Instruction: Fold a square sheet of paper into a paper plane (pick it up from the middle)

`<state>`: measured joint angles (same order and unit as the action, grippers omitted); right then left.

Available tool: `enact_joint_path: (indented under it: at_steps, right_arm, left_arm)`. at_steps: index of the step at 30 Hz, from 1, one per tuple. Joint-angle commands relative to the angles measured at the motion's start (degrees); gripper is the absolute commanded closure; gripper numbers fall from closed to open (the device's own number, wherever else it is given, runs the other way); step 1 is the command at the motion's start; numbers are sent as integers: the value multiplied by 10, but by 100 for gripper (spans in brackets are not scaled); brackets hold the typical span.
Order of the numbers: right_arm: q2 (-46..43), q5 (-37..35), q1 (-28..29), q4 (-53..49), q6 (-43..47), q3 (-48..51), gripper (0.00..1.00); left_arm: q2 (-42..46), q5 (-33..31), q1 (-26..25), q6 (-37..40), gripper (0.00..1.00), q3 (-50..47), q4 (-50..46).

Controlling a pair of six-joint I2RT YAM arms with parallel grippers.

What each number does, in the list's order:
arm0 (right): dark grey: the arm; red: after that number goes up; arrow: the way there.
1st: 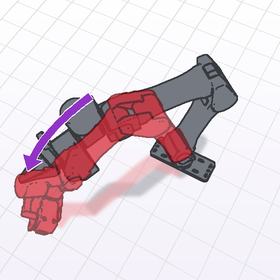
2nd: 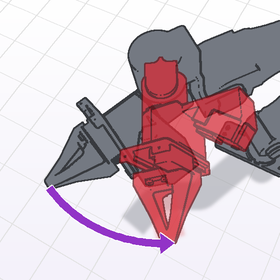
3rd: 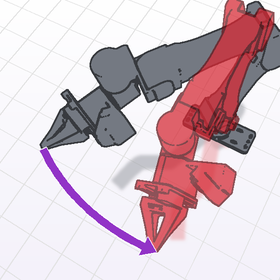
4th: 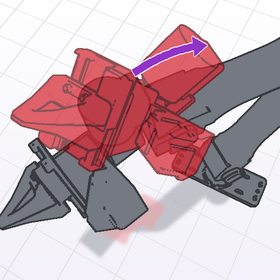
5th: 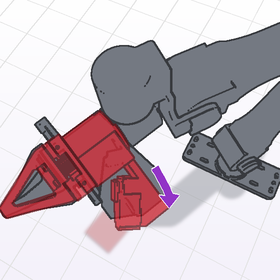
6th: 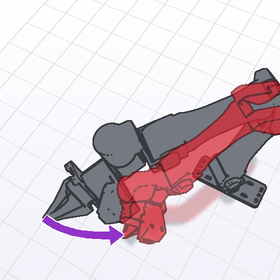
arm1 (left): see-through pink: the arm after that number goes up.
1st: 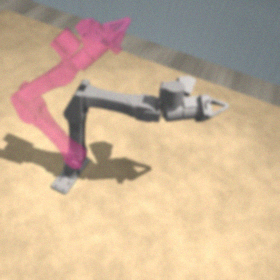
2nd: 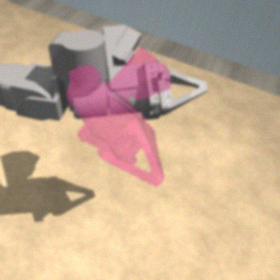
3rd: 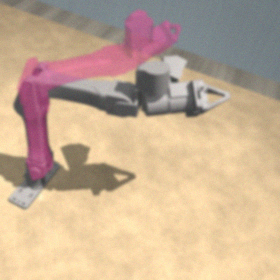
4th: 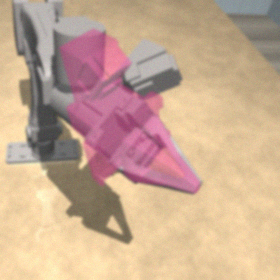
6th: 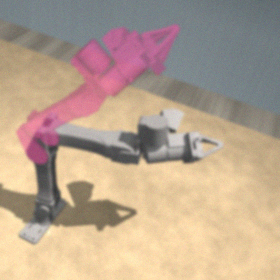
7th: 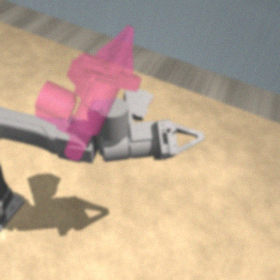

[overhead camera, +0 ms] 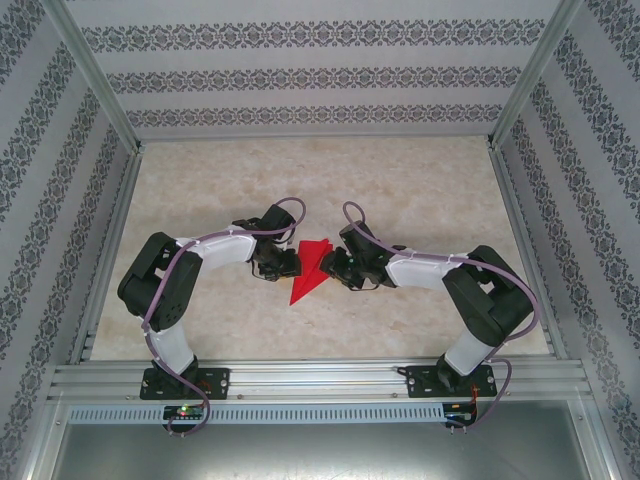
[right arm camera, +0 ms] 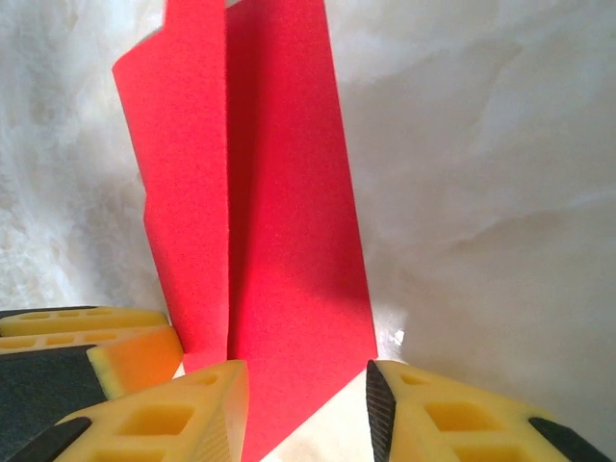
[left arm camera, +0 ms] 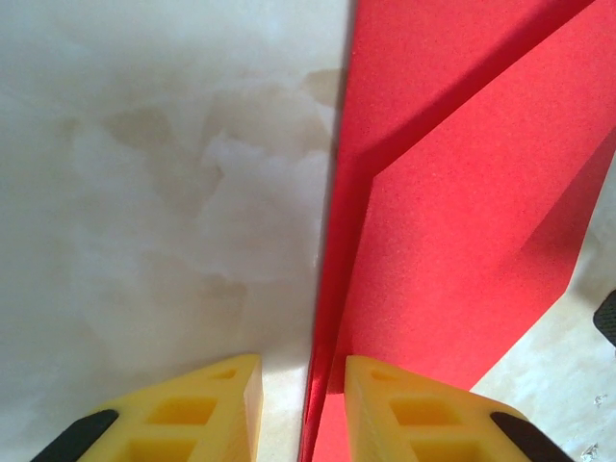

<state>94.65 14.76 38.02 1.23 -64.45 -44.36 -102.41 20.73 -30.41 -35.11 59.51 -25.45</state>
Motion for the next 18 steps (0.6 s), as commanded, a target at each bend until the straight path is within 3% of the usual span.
enact_joint_path:
  at_steps: [1, 18]
  right_arm:
    - [17, -5, -2, -12, 11, -16, 61]
    - [56, 42, 2, 64, -13, -23, 62]
  left_arm:
    - [-24, 43, -22, 2, 70, 2, 11]
    - [-45, 81, -23, 8, 70, 0, 19]
